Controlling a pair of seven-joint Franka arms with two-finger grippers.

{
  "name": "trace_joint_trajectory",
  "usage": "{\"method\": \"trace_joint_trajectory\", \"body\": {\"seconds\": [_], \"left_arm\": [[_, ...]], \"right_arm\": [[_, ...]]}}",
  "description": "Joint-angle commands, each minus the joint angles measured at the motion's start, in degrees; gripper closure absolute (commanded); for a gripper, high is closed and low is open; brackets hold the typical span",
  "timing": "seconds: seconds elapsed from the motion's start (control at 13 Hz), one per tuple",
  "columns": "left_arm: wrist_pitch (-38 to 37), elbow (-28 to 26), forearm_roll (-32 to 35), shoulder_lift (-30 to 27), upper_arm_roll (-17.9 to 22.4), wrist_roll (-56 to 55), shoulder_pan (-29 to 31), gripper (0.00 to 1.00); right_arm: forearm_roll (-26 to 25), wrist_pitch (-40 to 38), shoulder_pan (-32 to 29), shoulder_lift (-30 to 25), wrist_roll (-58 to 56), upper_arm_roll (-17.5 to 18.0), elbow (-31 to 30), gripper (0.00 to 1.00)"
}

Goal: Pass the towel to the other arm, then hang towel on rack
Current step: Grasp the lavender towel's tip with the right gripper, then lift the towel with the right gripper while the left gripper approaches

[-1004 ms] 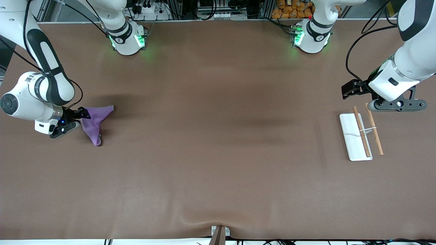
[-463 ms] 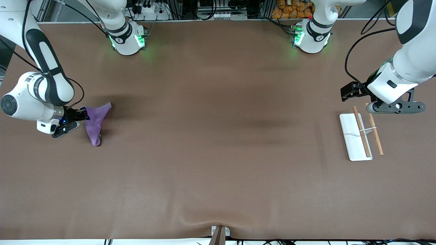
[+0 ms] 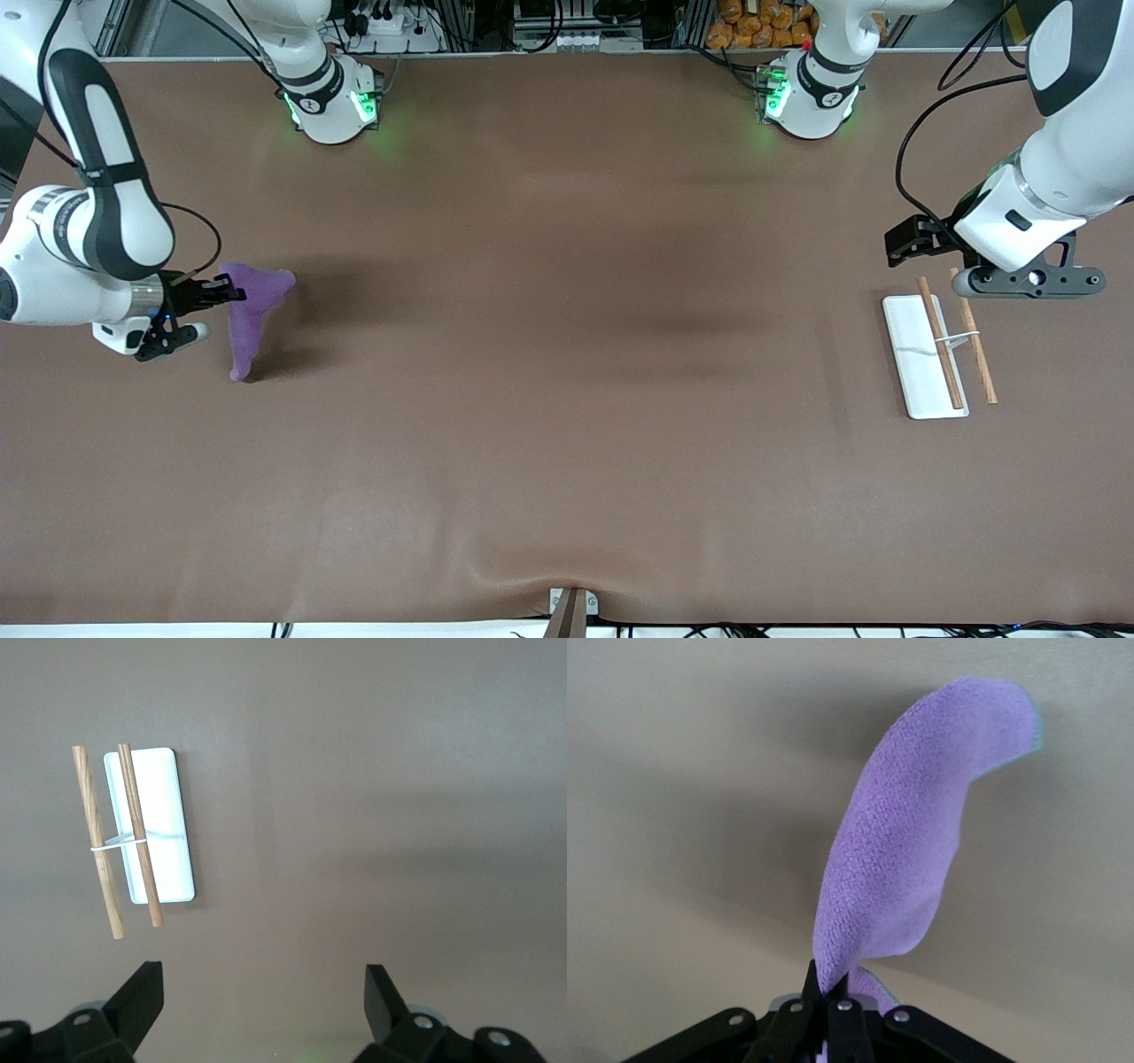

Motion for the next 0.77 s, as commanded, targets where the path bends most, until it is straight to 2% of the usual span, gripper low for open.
{"method": "trace_joint_trajectory", "body": {"seconds": [0.0,0.23,0.39,0.54,0.69], "left_arm": [[0.2,2.72,-2.71,1.5,-0.86,-0.78,-0.12,0.0],[0.28,3.52,-3.68,1.86,-4.11,-8.57,-0.21,0.0],[0.28,3.61,-4.12,1.95,-7.01,-15.08,-0.21,0.0],[0.72,3.61,-7.88,2.38,-8.34,-22.28,-0.21,0.0],[1.6,3.52,-10.36,3.26,-10.52,-30.45,-0.47,0.0]], "right_arm": [[1.28,-5.01,2.71,-2.66,9.01,-0.05,0.6,1.0],[11.19,-14.06,4.56,-2.75,19.02,-0.14,4.9,1.0],[13.4,-16.89,7.8,-2.93,31.4,-0.05,7.36,1.0],[17.26,-17.69,11.84,-3.63,44.13,-0.14,9.3,1.0],[19.03,-17.52,16.06,-3.46,55.84,-0.14,11.76,1.0]]}}
